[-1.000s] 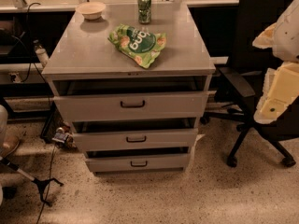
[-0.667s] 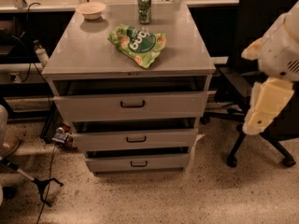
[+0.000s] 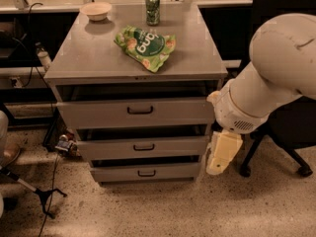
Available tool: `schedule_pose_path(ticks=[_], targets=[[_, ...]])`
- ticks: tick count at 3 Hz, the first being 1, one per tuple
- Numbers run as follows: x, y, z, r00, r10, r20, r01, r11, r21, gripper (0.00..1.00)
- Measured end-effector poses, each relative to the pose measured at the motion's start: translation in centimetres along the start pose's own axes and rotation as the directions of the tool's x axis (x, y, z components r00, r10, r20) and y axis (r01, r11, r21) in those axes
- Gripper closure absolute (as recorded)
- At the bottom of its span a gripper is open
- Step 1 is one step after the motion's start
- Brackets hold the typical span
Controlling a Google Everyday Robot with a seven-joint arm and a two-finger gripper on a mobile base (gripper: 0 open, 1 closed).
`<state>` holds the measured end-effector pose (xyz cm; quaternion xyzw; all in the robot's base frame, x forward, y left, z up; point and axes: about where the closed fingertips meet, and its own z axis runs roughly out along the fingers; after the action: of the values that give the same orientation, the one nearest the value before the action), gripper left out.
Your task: Open top drawer
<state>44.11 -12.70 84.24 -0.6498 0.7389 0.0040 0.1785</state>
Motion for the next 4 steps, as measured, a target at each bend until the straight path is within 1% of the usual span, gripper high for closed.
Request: schedule_pose_path(ticks=[1,2,3,4], targets=[[0.2,-0.2,0.5,1.0,0.002,-0.008,-0.002,1.0,0.009,0.0],[1.7,-1.6,3.9,0.996,0.011,-0.084,-0.007,0.999,0.044,0.0],[3.7,-3.7,8.3,0.99,0.029,-0.138,-0.017,0.9959,0.088,0.0],[4.9,-6.2,12.5,0.987,0.043,-0.153,-0.02,0.9891,0.146,0.0]])
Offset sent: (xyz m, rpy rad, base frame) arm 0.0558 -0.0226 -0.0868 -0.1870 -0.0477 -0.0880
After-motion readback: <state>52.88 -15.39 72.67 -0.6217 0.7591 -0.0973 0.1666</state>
